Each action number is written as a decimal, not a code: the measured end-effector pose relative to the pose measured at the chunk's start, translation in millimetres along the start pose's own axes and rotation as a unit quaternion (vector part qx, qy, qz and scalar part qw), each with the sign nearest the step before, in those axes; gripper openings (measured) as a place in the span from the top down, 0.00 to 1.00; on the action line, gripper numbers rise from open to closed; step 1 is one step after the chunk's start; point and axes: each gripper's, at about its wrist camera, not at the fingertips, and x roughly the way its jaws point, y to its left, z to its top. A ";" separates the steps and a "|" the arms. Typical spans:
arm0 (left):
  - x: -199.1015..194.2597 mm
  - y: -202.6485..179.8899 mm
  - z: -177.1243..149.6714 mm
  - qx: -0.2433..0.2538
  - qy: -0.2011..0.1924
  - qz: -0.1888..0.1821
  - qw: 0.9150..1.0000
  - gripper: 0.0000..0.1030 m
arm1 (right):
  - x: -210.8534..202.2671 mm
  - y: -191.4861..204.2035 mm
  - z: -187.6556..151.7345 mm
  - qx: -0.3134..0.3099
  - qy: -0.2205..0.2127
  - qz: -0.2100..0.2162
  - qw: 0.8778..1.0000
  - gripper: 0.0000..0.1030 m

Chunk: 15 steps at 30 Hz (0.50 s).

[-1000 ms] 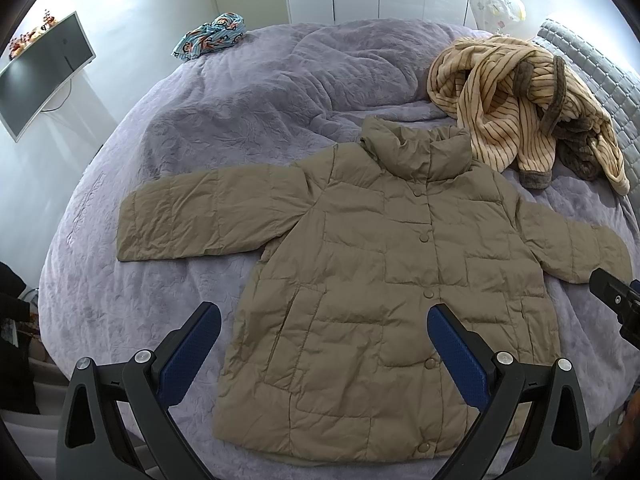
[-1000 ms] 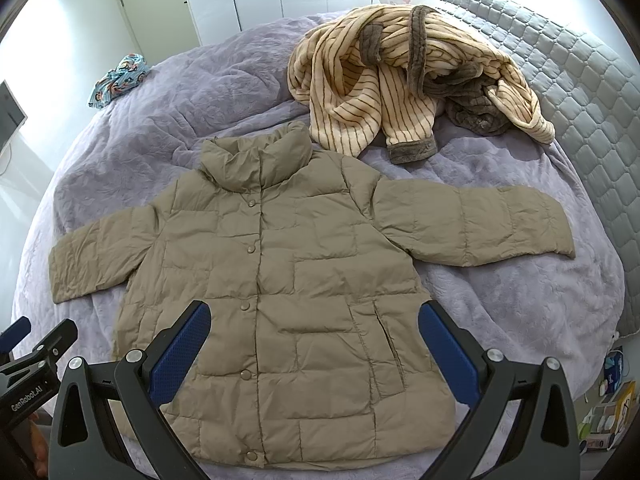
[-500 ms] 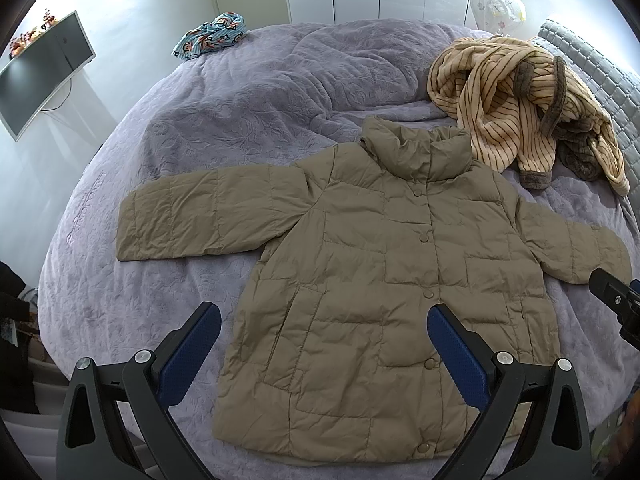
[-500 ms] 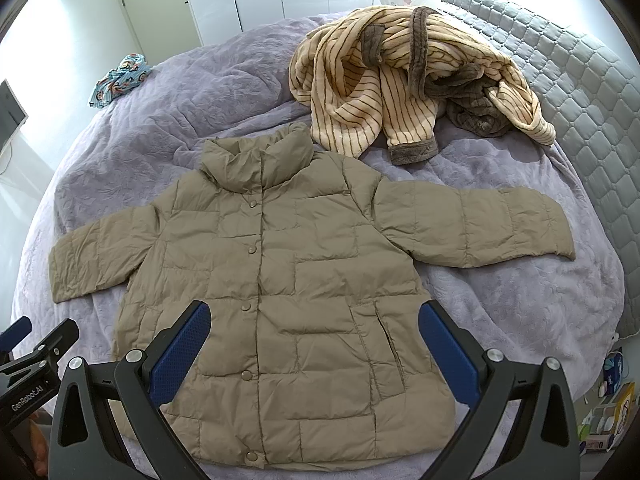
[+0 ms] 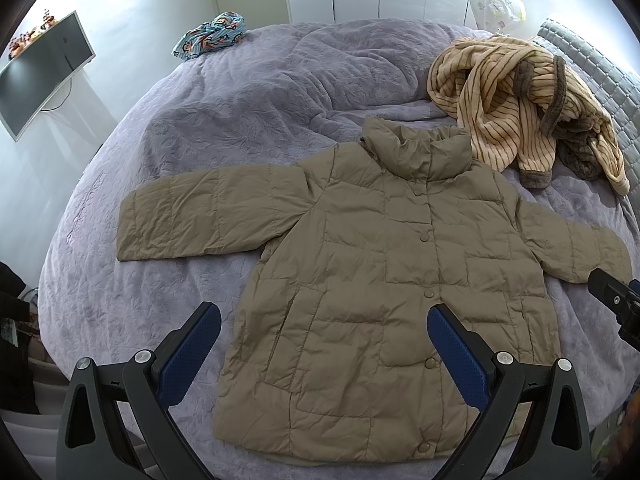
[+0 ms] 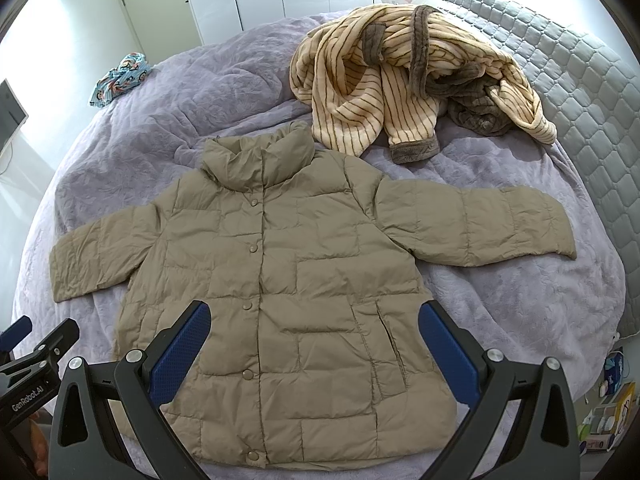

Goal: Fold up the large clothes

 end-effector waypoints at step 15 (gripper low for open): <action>0.3 -0.3 -0.6 0.001 -0.001 0.004 1.000 0.00 | 1.8 3.3 -1.2 0.001 0.001 0.001 1.000 0.00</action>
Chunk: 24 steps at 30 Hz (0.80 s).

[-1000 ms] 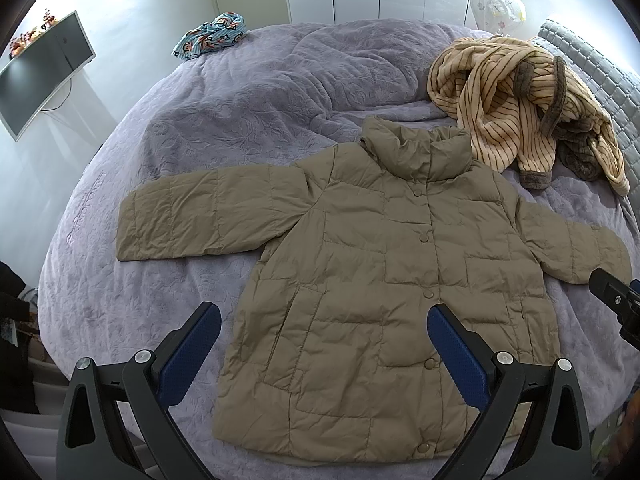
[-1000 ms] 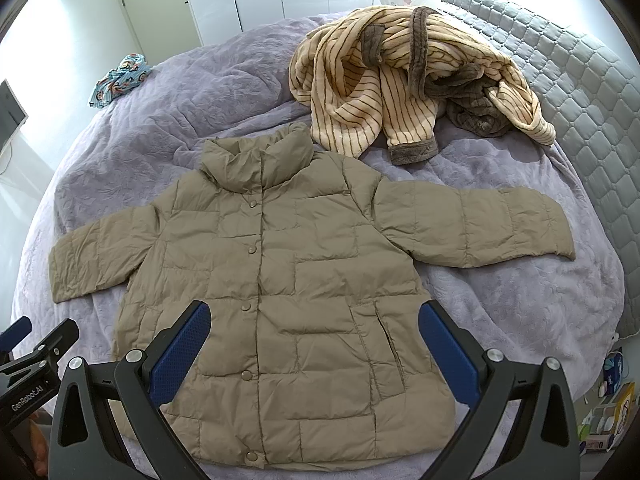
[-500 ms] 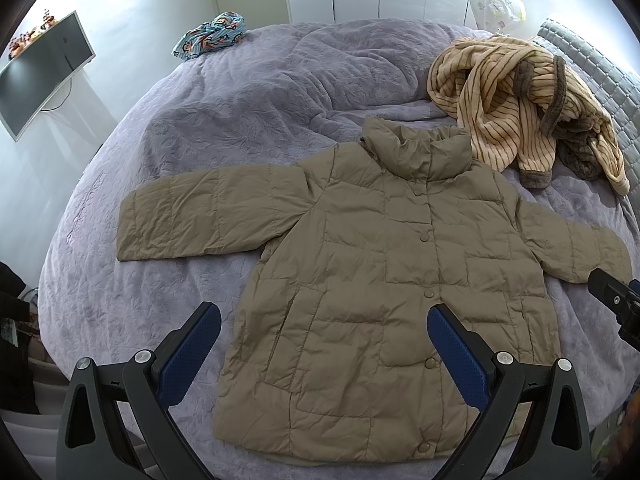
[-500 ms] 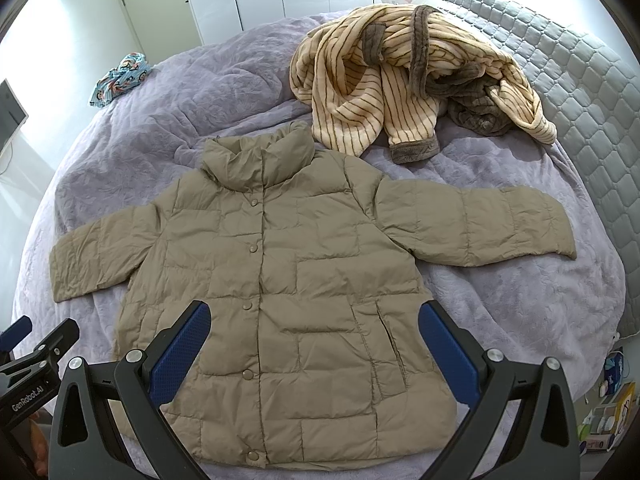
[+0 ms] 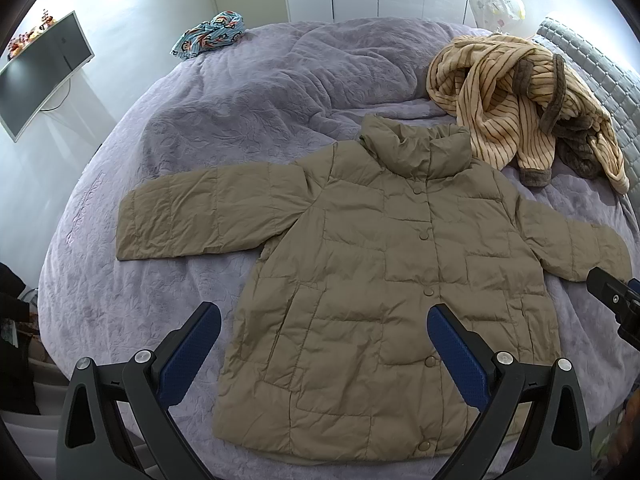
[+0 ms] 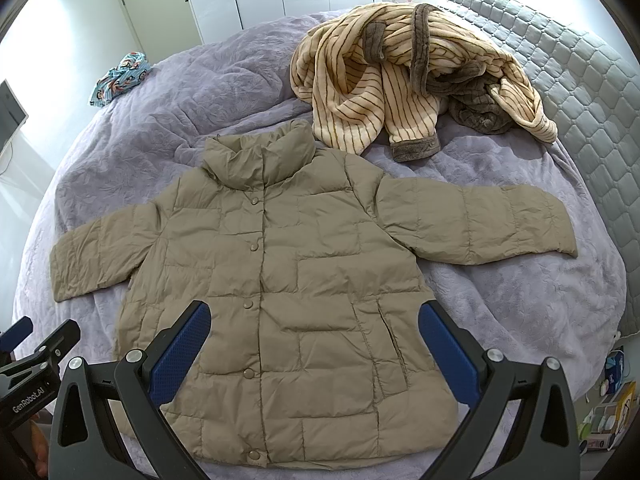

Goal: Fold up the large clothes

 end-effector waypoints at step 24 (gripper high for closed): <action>44.6 44.7 -24.6 -0.065 0.093 -0.086 0.990 0.00 | 63.0 5.0 -32.3 0.096 0.149 0.132 0.975 0.00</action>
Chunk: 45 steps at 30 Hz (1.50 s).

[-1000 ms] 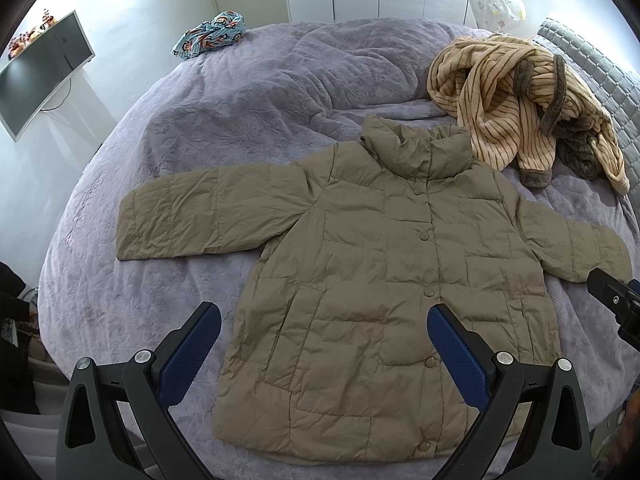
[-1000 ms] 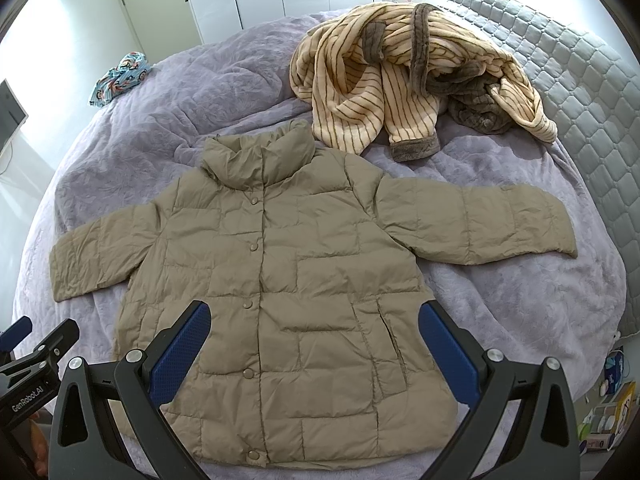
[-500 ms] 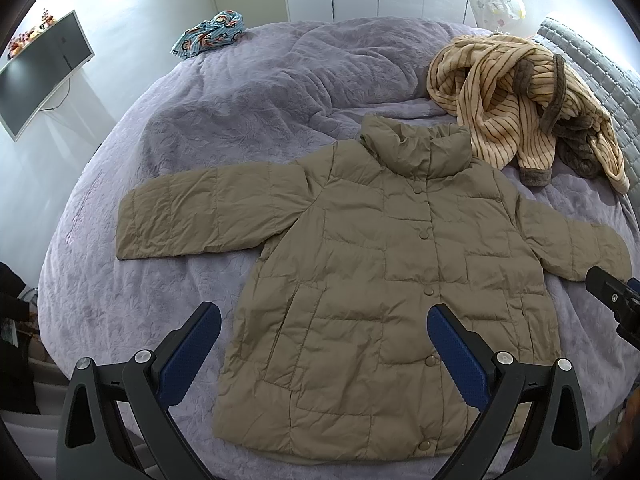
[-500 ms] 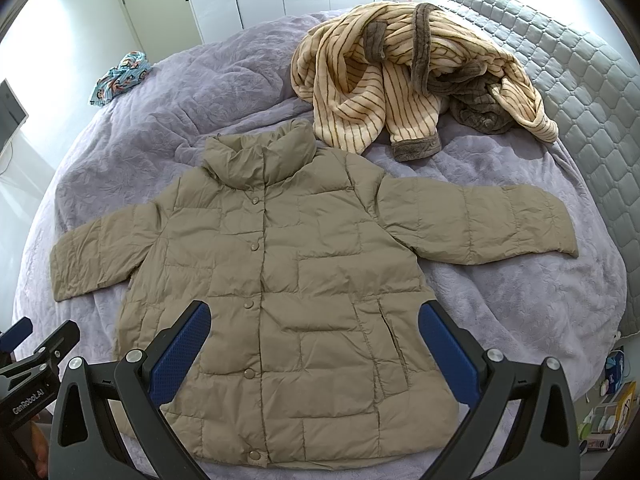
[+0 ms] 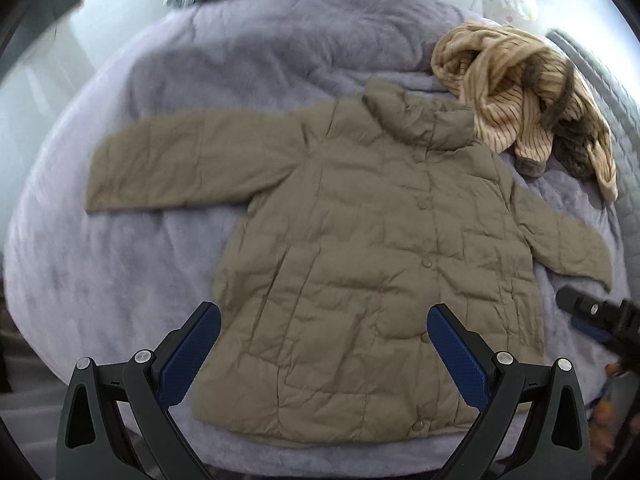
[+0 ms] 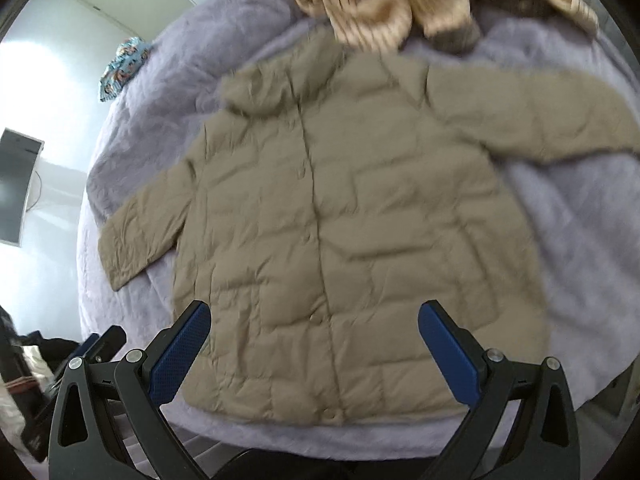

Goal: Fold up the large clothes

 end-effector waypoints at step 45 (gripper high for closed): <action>90.3 260.9 159.9 -0.147 -0.266 -0.104 0.947 0.72 | 290.1 231.7 80.1 -0.126 0.014 0.103 0.987 0.77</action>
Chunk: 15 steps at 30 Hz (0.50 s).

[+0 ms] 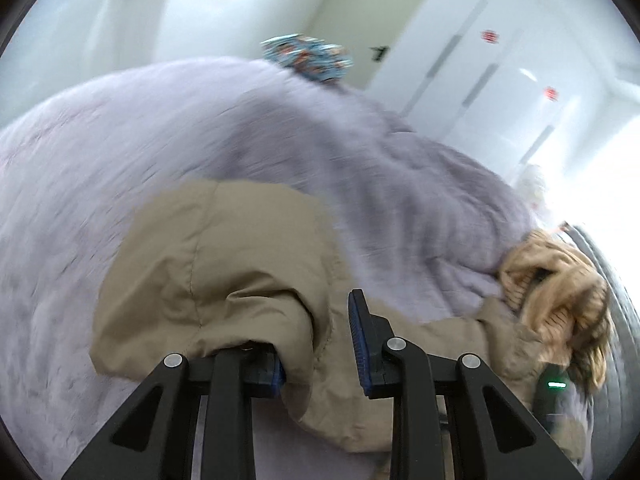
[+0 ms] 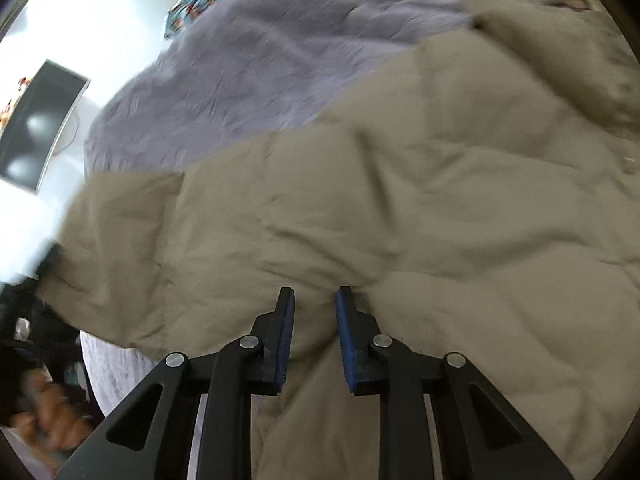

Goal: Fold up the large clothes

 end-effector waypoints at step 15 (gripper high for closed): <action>37.3 -262.7 -69.2 0.206 0.051 -0.155 0.965 0.72 | -101.4 -118.7 -35.6 0.094 -0.028 0.006 0.995 0.77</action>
